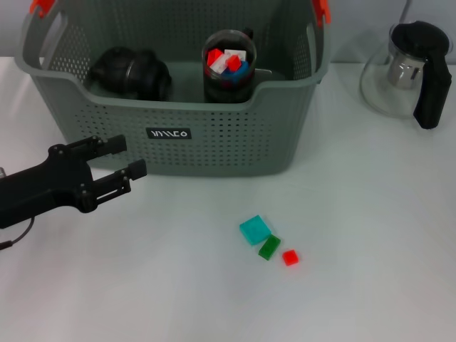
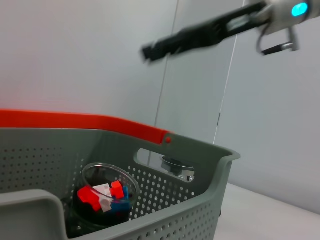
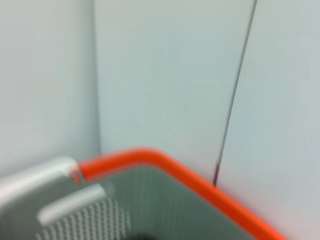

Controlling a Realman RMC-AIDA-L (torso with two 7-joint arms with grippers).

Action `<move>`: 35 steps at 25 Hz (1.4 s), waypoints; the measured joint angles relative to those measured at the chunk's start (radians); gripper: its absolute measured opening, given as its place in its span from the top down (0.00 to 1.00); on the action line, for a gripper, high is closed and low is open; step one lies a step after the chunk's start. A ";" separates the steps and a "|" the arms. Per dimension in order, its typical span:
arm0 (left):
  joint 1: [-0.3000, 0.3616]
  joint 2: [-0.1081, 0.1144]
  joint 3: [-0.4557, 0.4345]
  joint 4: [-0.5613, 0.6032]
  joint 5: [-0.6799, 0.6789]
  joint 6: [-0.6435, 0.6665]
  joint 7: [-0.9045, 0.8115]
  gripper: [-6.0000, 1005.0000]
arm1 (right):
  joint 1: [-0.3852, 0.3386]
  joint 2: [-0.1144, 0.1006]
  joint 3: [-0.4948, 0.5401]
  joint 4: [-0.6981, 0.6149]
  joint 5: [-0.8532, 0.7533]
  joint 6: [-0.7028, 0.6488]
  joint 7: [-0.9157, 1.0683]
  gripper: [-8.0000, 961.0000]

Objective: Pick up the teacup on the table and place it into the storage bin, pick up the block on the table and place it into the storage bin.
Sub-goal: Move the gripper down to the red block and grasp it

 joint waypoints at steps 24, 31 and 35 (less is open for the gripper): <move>-0.018 0.004 0.000 -0.006 -0.001 -0.014 -0.014 0.42 | -0.445 -0.006 0.319 0.050 0.459 -0.795 -0.685 0.50; -0.011 0.007 -0.001 0.000 0.000 -0.022 -0.014 0.42 | -0.289 0.000 0.175 0.057 0.164 -0.790 -0.494 0.51; -0.009 0.008 -0.009 0.002 0.002 -0.029 -0.014 0.42 | -0.187 0.000 0.059 0.095 0.066 -0.753 -0.380 0.51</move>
